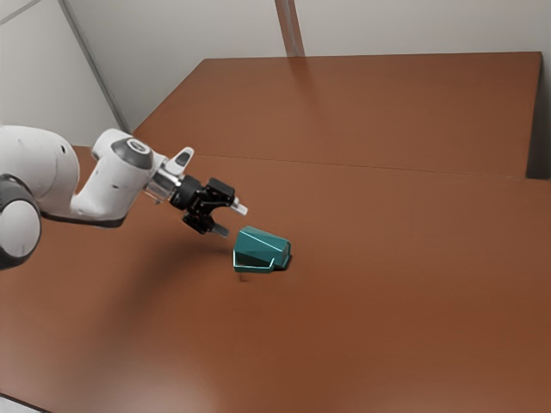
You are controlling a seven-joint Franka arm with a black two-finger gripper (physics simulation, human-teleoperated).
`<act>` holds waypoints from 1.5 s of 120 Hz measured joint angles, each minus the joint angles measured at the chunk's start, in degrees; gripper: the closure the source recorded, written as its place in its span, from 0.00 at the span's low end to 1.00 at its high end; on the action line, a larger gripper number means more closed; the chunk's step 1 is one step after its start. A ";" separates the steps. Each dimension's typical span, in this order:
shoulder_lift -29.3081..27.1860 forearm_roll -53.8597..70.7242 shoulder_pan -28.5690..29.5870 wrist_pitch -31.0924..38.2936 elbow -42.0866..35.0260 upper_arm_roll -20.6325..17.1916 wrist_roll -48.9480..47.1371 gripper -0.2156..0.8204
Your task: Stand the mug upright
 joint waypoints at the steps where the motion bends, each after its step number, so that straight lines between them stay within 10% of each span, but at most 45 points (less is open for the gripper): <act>1: 0.05 -0.11 0.01 0.02 -0.01 -0.09 0.21 0.21; 43: 0.59 -4.55 -0.02 0.37 -2.52 -2.90 6.97 0.22; 78: 0.21 -5.17 -0.01 -0.17 -2.37 -3.20 10.29 0.80; 131: -5.44 -4.37 -0.19 -2.19 -2.30 -4.59 12.63 0.94; 180: -12.89 43.32 -0.47 -0.06 4.00 -7.01 -0.04 0.96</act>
